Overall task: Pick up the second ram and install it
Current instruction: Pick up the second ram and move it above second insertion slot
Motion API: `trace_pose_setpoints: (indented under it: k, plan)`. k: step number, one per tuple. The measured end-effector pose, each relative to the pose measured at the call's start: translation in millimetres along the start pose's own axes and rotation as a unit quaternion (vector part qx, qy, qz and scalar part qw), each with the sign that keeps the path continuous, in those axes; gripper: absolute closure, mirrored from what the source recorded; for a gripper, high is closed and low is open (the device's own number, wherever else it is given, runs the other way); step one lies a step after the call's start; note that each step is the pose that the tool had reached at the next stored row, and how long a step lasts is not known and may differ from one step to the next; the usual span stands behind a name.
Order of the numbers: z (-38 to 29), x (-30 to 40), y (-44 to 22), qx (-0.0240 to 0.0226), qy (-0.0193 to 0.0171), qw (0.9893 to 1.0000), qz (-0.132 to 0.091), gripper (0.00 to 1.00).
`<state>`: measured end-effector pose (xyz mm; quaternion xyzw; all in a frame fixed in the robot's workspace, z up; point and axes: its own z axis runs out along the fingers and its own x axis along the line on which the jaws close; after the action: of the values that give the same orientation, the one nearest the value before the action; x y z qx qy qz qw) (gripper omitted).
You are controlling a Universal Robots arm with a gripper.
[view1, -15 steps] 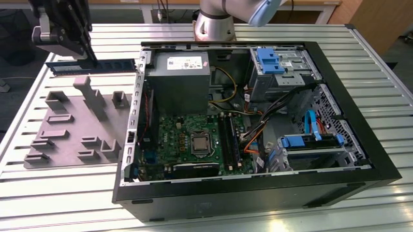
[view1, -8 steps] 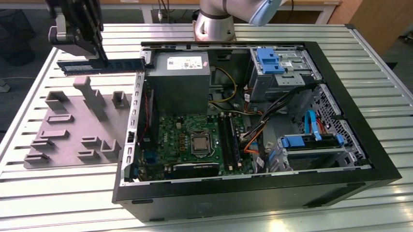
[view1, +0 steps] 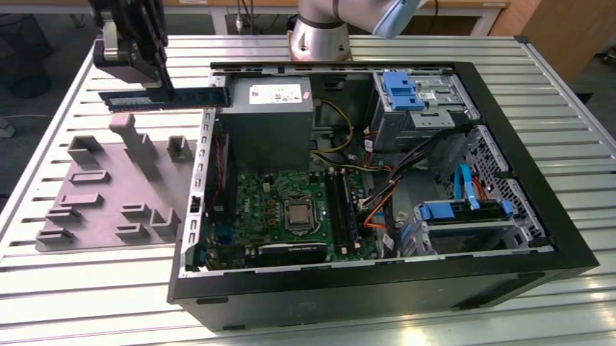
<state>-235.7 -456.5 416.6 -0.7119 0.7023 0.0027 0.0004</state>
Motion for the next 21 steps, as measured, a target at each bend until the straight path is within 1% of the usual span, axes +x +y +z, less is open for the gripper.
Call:
trace_pose_setpoints:
  k: [16,21]
  plan:
    - [-0.1,0.3,-19.7,0.0000,0.0000,1.0000,0.000,0.86]
    - [-0.1,0.4,-28.2,0.0000,0.0000,1.0000,0.000,0.86]
